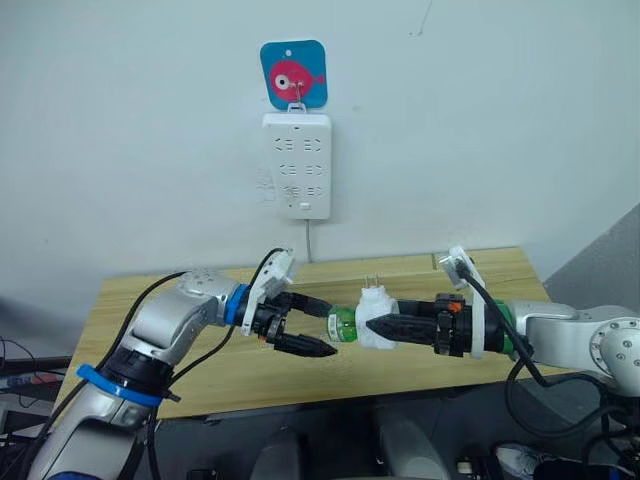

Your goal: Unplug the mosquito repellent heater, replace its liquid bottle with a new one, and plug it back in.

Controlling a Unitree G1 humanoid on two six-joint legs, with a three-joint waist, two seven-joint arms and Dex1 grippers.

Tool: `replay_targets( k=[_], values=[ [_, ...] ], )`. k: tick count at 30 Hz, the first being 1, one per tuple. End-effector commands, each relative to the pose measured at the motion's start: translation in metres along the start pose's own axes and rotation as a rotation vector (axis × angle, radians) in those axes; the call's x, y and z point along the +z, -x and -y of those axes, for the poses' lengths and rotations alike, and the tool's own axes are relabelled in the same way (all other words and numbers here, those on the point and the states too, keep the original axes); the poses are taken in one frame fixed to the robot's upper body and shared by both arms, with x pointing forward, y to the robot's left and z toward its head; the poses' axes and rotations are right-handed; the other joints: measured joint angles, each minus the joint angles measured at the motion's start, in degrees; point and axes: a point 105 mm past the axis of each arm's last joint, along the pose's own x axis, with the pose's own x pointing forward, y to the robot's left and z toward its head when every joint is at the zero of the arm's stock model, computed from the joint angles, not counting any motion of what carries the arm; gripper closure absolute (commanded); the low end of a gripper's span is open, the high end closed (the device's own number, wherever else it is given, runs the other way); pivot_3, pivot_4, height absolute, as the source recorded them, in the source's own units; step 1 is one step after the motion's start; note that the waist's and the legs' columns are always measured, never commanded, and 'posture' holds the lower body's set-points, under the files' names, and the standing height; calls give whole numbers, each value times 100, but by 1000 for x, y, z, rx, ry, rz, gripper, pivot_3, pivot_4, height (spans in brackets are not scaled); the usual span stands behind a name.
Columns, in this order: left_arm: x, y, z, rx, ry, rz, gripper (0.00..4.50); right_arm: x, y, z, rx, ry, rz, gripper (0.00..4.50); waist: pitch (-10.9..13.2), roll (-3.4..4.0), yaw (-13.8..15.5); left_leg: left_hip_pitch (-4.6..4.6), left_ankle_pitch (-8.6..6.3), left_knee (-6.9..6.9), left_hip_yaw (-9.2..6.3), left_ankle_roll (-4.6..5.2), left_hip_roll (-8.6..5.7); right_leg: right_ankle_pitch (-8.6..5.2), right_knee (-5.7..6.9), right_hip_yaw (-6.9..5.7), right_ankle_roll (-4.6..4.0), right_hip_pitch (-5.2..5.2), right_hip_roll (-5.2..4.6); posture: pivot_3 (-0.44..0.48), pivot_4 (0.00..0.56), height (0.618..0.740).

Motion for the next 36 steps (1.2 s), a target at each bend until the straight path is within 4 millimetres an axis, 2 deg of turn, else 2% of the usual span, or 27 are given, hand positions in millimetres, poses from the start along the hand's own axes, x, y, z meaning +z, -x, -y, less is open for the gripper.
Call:
replay_targets(
  k=[1, 5, 10, 20, 23, 28, 33, 36],
  values=[
    [-1, 10, 1, 45, -167, -13, 0, 12, 4, -6, 24, 0, 56, 1532, 0, 0, 5, -2, 0, 0, -1, 0, -1, 0, 0, 0, 0, 0, -3, -169, 137, 733],
    [4, 11, -10, 198, -398, 60, 0, 13, 4, -4, 16, -14, 68, 1532, 0, 0, 20, -1, 0, 0, -1, 0, -1, 0, -1, -1, -1, 1, -26, -167, 138, 733],
    [16, 2, -5, 247, -619, 170, 0, 14, 4, -4, 17, -19, 67, 1532, -1, -1, 37, -3, 0, 2, 0, 0, -3, 1, -2, 0, 0, 2, -29, -160, 138, 733],
    [24, -13, -2, 243, -754, 246, 0, 15, 4, -6, 22, -18, 59, 1532, -1, -1, 24, 0, 0, 1, 0, 0, -2, 2, 1, -2, 0, 4, -26, -163, 138, 733],
    [23, -15, 0, 220, -752, 244, 609, 15, 4, -6, 21, -18, 60, 1532, -1, -1, 14, -1, 0, 1, 0, 0, -3, 2, 0, -2, 0, 4, -25, -164, 138, 733],
    [22, -18, 1, 206, -749, 239, 2150, 15, 3, -7, 25, -18, 60, 1532, -1, -1, 8, -1, 0, 1, -1, 0, -3, 2, 1, -4, 1, 4, -23, -164, 139, 733],
    [30, -17, 3, 179, -720, 226, 2250, 15, 3, -7, 26, -10, 57, 1532, -1, -1, 5, -1, 0, 1, -2, 0, -3, 2, 1, -4, 1, 4, -17, -163, 140, 733],
    [28, -11, 3, 122, -558, 157, 2250, 13, 3, -8, 25, 9, 43, 1532, -1, -1, -1, -1, 0, 1, -3, 0, -3, 2, 1, -5, 1, 4, -11, -164, 143, 733]
  ],
)
